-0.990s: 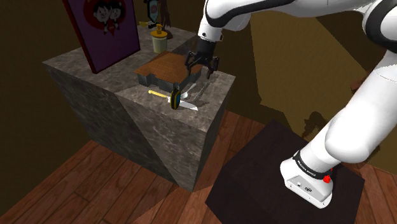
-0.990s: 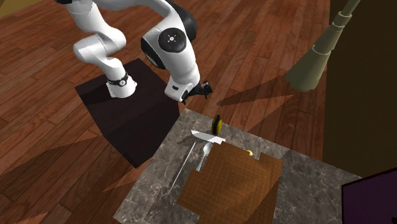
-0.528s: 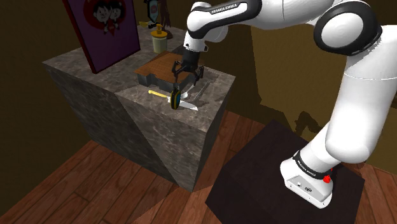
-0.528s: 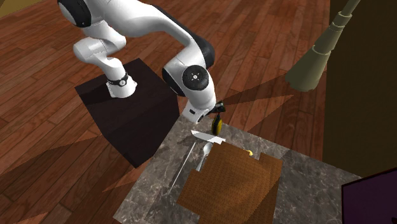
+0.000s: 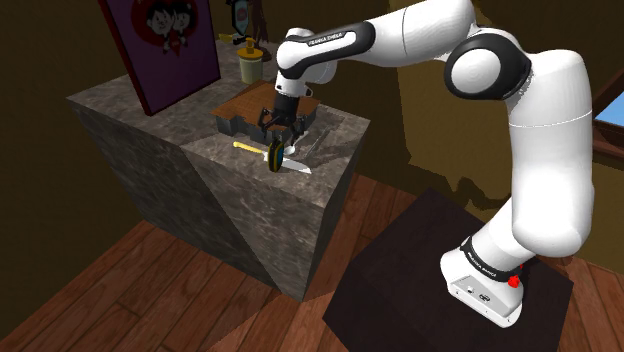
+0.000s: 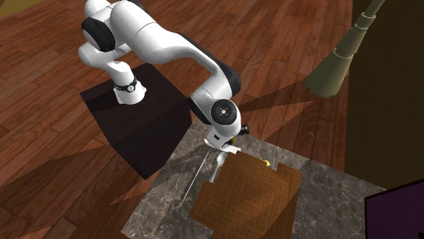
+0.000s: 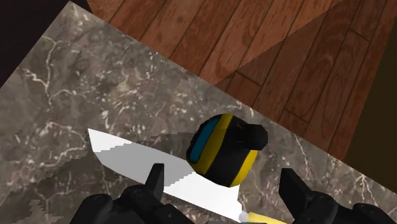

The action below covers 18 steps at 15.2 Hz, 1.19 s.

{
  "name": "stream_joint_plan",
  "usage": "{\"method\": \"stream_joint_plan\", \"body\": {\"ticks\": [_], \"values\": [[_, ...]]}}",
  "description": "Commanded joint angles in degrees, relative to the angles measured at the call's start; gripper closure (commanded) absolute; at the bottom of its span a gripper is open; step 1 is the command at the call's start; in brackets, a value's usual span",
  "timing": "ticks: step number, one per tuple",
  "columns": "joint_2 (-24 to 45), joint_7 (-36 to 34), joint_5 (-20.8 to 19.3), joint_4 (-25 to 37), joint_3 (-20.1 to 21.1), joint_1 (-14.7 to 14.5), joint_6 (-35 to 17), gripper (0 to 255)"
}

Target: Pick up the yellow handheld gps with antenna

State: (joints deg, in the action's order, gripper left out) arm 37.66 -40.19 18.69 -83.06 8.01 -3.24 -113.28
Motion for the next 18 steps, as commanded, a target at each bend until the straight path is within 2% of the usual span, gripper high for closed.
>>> {"method": "stream_joint_plan", "body": {"ticks": [1,6,7,18], "values": [[1.05,0.28,0.03,0.2,-0.03,-0.02,-0.79,0],[2.03,0.74,0.11,-0.19,-0.03,-0.07,-2.1,0],[2.03,0.73,0.12,-0.23,-0.02,-0.09,-2.14,255],[1.25,0.39,0.05,0.09,-0.03,-0.03,-1.1,255]]}}
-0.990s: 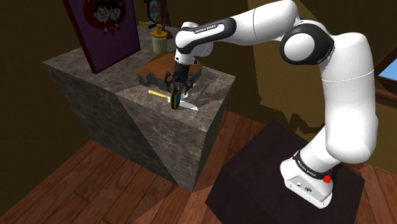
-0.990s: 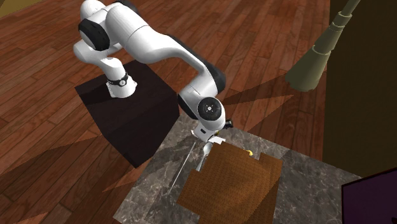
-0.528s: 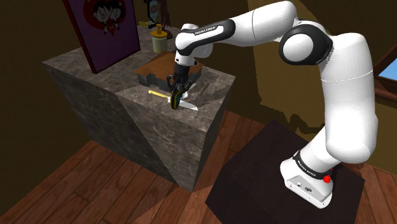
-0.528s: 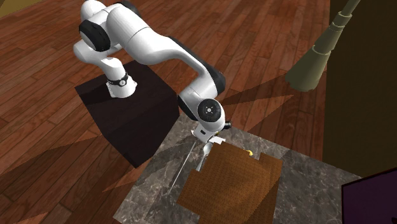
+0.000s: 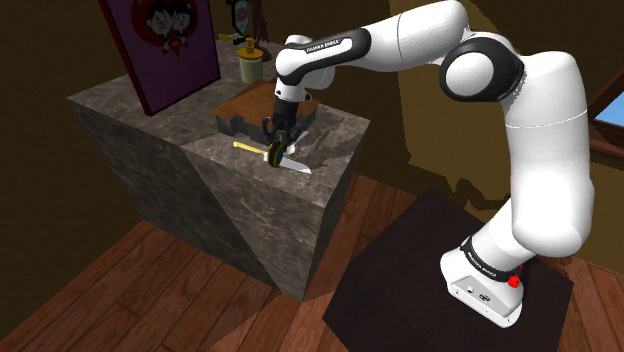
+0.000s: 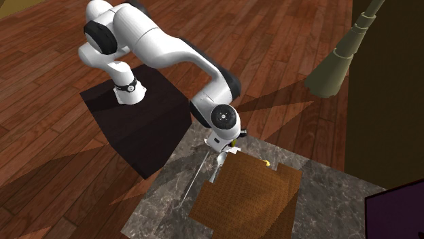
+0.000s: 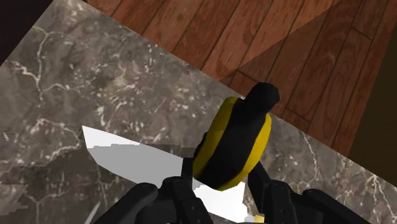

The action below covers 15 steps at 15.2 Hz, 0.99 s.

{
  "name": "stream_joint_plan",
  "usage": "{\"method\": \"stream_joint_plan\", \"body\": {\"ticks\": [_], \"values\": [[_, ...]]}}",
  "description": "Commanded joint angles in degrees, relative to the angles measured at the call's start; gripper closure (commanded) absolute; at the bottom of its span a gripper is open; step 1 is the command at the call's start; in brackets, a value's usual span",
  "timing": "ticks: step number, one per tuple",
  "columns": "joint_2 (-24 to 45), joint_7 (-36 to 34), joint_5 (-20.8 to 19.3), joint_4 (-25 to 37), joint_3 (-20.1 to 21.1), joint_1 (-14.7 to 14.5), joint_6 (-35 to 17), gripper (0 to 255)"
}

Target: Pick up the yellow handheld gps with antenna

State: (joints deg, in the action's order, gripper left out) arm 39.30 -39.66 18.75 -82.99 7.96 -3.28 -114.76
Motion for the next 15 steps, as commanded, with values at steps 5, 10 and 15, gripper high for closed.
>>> {"method": "stream_joint_plan", "body": {"ticks": [5,10,15], "values": [[-2.15,-1.06,-0.17,1.05,0.02,0.1,3.02,255],[-3.67,-2.01,-0.34,2.44,0.03,0.19,5.79,255],[-4.49,-2.62,-0.44,3.52,0.05,0.25,7.6,255]]}}
